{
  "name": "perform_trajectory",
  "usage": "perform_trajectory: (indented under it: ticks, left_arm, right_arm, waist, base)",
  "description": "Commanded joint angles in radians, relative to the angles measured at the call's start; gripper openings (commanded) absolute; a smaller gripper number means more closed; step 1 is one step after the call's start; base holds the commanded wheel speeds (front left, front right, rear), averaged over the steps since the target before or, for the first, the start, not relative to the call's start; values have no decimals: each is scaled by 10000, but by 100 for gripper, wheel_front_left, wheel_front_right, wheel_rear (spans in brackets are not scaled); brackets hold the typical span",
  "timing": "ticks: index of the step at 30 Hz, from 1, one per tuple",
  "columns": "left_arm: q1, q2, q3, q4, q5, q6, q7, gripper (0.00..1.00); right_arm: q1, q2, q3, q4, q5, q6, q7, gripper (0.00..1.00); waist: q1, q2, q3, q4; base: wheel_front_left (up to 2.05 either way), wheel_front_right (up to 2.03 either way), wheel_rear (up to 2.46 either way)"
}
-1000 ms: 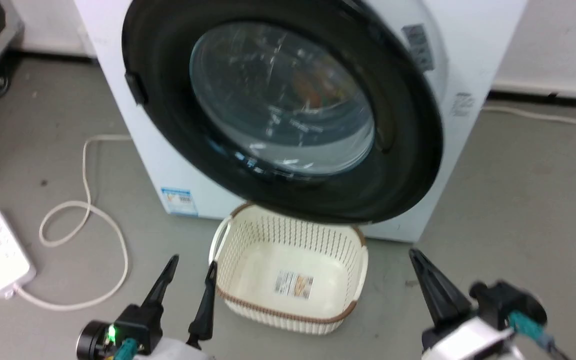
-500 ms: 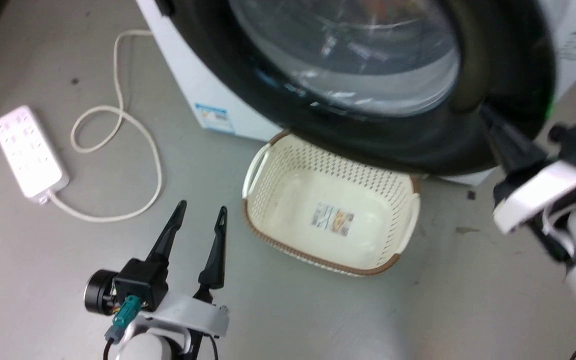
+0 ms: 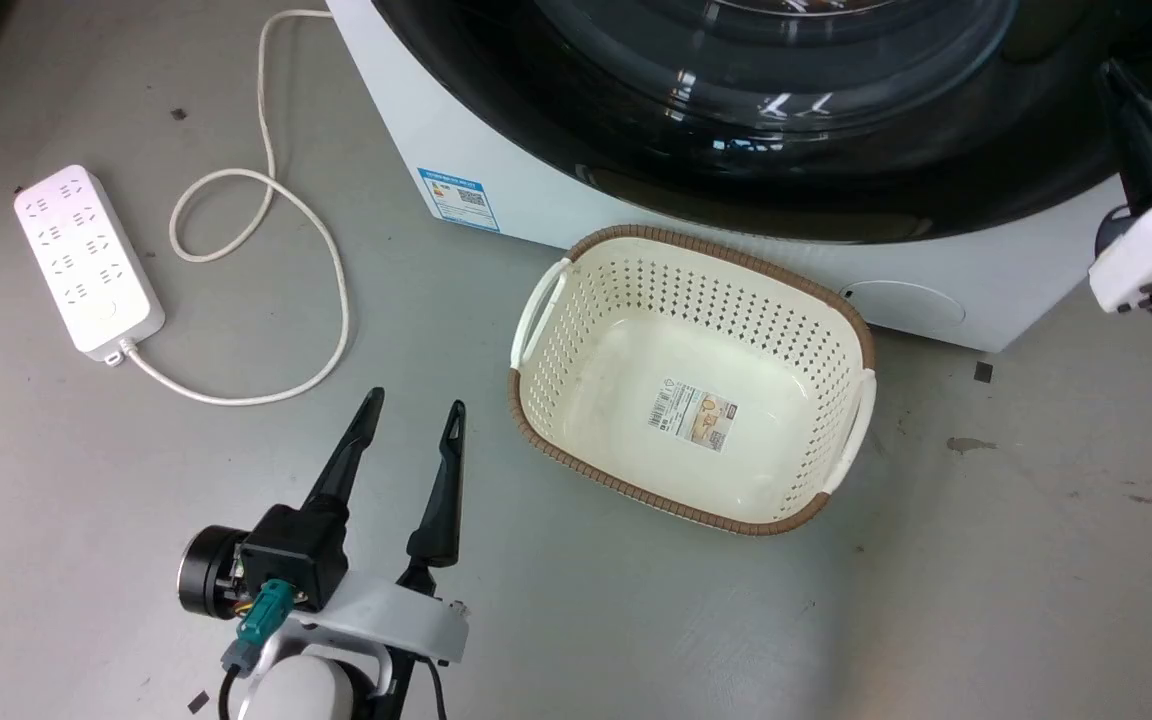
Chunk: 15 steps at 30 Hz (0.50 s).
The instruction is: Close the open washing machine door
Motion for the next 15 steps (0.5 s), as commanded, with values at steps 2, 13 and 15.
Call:
perform_trajectory:
  ticks: [2,13,15]
  left_arm:
    - [-114,-18,-50,24,-24,104,-43,100]
    - [-53,-19,-72,418,-252,275,-43,100]
    - [42,-19,-16,520,-336,322,-43,100]
  right_arm:
    - [-503,145,-223,554,79,-19,-98,0]
    - [-85,592,88,1112,395,-19,-442,13]
    - [395,572,268,857,488,-19,-461,100]
  waist:
    - [-1,0,14,-45]
    - [-1,0,-737,-283]
    - [-1,0,-1119,-396]
  base:
    - [0,0,0]
    - [0,0,0]
    - [0,0,0]
